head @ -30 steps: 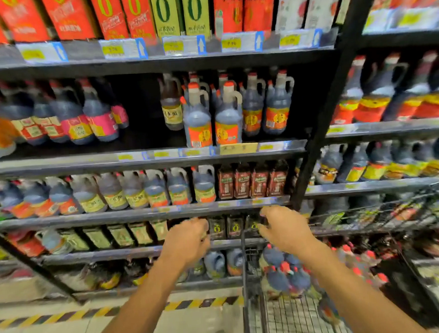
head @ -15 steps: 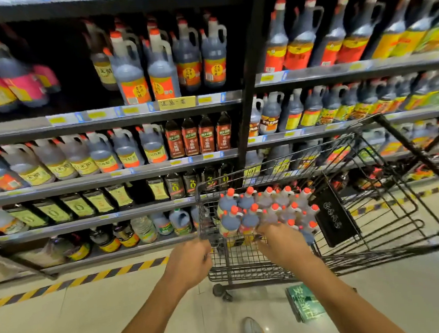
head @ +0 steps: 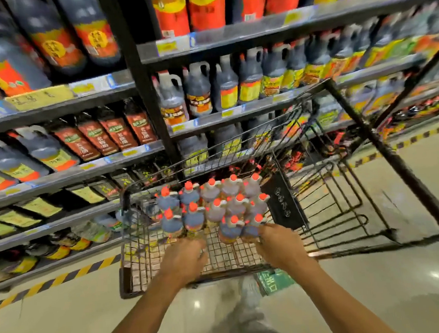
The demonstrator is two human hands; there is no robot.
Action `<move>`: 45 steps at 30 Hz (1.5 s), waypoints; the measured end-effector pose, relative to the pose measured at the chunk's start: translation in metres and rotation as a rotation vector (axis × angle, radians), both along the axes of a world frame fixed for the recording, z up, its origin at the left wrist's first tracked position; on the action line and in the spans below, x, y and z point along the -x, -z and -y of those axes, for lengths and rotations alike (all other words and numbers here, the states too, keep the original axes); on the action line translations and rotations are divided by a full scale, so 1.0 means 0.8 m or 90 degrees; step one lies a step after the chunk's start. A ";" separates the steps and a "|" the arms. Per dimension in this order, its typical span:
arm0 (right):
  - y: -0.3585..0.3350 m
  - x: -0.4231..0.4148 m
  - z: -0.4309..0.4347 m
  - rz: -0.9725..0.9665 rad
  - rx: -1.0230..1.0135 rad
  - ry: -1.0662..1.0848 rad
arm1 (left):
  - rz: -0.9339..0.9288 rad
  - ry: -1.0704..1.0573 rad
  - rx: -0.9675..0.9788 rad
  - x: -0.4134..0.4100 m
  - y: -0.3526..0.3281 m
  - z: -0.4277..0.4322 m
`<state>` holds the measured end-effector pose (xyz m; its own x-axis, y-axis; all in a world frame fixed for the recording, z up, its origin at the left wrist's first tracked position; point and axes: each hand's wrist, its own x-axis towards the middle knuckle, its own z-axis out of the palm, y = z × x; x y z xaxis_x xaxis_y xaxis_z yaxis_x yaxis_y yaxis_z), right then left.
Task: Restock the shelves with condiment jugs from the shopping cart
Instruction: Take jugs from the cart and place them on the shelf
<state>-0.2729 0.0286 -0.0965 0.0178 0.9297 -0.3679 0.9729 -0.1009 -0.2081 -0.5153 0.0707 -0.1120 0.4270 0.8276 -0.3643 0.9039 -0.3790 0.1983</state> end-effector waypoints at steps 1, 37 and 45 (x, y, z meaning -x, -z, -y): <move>0.006 -0.012 -0.009 -0.003 0.017 -0.009 | -0.014 0.000 0.010 -0.016 0.007 -0.005; 0.238 -0.024 -0.181 -0.506 0.139 0.033 | 0.331 -0.504 0.468 -0.050 0.241 -0.032; 0.212 -0.010 -0.180 -0.710 0.205 0.168 | 0.465 -0.554 0.422 -0.052 0.240 -0.040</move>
